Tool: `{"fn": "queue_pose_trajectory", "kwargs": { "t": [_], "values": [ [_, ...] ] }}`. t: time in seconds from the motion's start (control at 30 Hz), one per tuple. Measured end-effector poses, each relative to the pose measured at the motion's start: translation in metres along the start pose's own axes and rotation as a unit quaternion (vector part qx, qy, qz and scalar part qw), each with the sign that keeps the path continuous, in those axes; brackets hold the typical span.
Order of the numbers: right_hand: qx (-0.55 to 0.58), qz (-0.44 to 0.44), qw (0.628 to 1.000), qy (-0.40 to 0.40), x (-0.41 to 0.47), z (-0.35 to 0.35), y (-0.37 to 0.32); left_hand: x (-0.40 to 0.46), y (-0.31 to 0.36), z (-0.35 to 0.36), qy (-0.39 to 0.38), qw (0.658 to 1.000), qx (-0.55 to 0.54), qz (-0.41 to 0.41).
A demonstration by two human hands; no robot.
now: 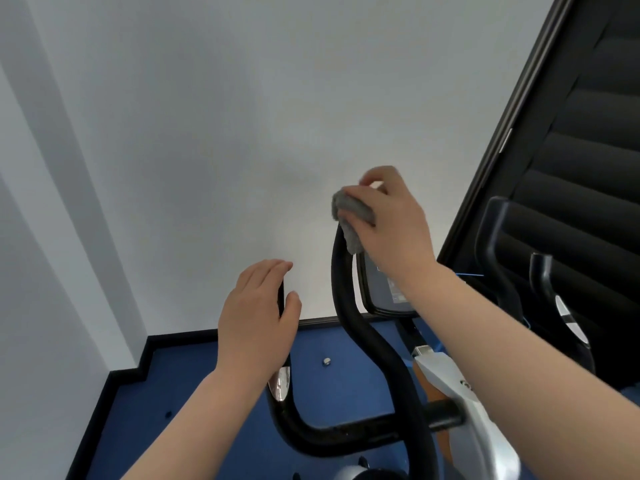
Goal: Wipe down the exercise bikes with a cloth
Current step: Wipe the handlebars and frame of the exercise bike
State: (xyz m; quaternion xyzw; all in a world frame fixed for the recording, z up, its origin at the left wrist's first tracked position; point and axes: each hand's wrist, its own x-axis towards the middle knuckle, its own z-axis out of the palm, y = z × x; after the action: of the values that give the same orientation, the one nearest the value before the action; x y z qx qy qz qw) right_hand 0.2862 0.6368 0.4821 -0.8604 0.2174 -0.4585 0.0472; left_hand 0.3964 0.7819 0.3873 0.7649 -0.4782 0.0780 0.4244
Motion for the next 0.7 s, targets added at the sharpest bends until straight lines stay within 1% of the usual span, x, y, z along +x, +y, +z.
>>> {"fn": "queue_pose_trajectory", "kwargs": {
  "t": [0.1,0.17,0.23,0.27,0.3,0.33,0.37,0.4,0.43,0.47,0.5,0.57,0.6,0.63,0.7],
  "values": [
    [-0.15,-0.061,0.985,-0.055,0.002,0.021,0.001,0.0,-0.003,-0.001,-0.006,1.0,0.008,-0.001],
    [-0.212,-0.104,0.968,-0.082,-0.005,0.027,0.005,0.001,-0.003,0.0,-0.009,1.0,0.017,0.003],
    [-0.258,-0.164,0.941,-0.147,-0.016,0.029,0.007,0.002,-0.003,0.001,-0.01,1.0,0.02,0.001],
    [-0.254,-0.165,0.934,-0.189,-0.02,0.029,0.007,0.002,-0.003,0.001,-0.011,1.0,0.018,-0.001],
    [-0.232,-0.142,0.936,-0.225,-0.021,0.028,0.004,0.002,-0.002,0.001,-0.011,1.0,0.016,-0.004],
    [-0.209,-0.114,0.94,-0.244,-0.019,0.025,0.002,0.001,-0.002,0.002,-0.01,1.0,0.015,-0.007],
    [-0.184,-0.1,0.951,-0.226,-0.015,0.023,0.001,0.0,-0.002,0.002,-0.008,1.0,0.013,-0.008],
    [-0.175,-0.105,0.961,-0.186,-0.009,0.021,0.001,0.0,-0.002,0.003,-0.004,1.0,0.013,-0.007],
    [-0.185,-0.118,0.964,-0.149,-0.005,0.02,0.001,0.0,-0.001,0.004,0.0,1.0,0.014,-0.006],
    [-0.204,-0.12,0.963,-0.132,-0.002,0.02,0.001,0.0,-0.001,0.005,0.003,1.0,0.016,-0.007],
    [-0.225,-0.122,0.957,-0.137,-0.002,0.022,0.002,-0.001,0.0,0.006,0.006,1.0,0.017,-0.009],
    [-0.224,-0.132,0.944,-0.204,-0.013,0.034,0.005,-0.001,0.001,0.007,0.008,1.0,0.014,-0.014],
    [-0.193,-0.124,0.942,-0.244,-0.021,0.037,0.006,-0.001,0.001,0.008,0.006,1.0,0.012,-0.019],
    [-0.138,-0.103,0.946,-0.274,-0.027,0.037,0.006,-0.001,0.002,0.007,0.001,1.0,0.01,-0.024],
    [-0.006,-0.049,0.953,-0.298,-0.038,0.026,0.012,-0.003,0.007,0.007,-0.006,0.999,0.003,-0.037]
  ]
}}
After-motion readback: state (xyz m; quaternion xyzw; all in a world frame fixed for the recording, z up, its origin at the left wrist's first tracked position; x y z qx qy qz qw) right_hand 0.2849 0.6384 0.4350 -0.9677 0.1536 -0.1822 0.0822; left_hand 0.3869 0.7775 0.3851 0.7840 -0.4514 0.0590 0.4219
